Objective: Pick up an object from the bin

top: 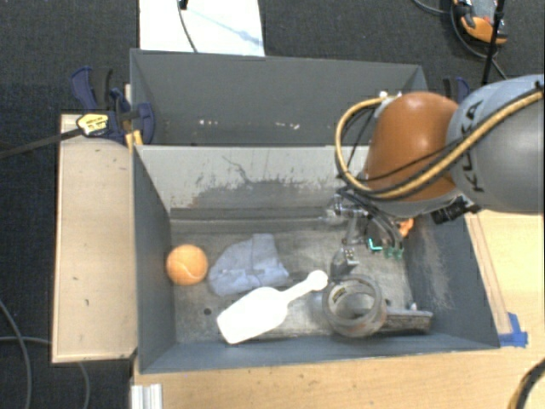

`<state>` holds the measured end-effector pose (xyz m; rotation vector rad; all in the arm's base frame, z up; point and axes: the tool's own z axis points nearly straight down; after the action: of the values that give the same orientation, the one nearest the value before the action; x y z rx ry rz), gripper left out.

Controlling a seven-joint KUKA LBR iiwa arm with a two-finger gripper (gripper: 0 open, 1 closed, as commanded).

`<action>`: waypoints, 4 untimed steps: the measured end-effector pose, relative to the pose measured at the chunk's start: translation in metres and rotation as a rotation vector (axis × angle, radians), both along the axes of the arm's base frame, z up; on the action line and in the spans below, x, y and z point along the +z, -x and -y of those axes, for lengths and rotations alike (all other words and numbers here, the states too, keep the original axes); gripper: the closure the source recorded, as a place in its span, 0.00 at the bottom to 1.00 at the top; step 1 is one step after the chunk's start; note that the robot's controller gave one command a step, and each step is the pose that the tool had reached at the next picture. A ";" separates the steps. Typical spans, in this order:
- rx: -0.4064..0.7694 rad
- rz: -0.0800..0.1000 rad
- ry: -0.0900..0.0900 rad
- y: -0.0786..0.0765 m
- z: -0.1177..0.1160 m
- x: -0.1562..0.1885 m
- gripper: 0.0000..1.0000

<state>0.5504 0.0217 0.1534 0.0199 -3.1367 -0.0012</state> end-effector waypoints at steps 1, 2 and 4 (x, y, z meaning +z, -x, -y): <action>0.000 0.008 0.000 -0.002 0.000 0.004 0.00; 0.097 0.005 0.001 -0.010 -0.020 -0.079 1.00; 0.118 0.005 0.003 -0.010 -0.021 -0.079 1.00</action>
Offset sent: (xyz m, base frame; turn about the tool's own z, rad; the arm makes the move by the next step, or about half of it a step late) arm 0.0082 0.0212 -0.0834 -0.0987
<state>0.5606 0.0431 0.0740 0.2057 -3.1355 0.0033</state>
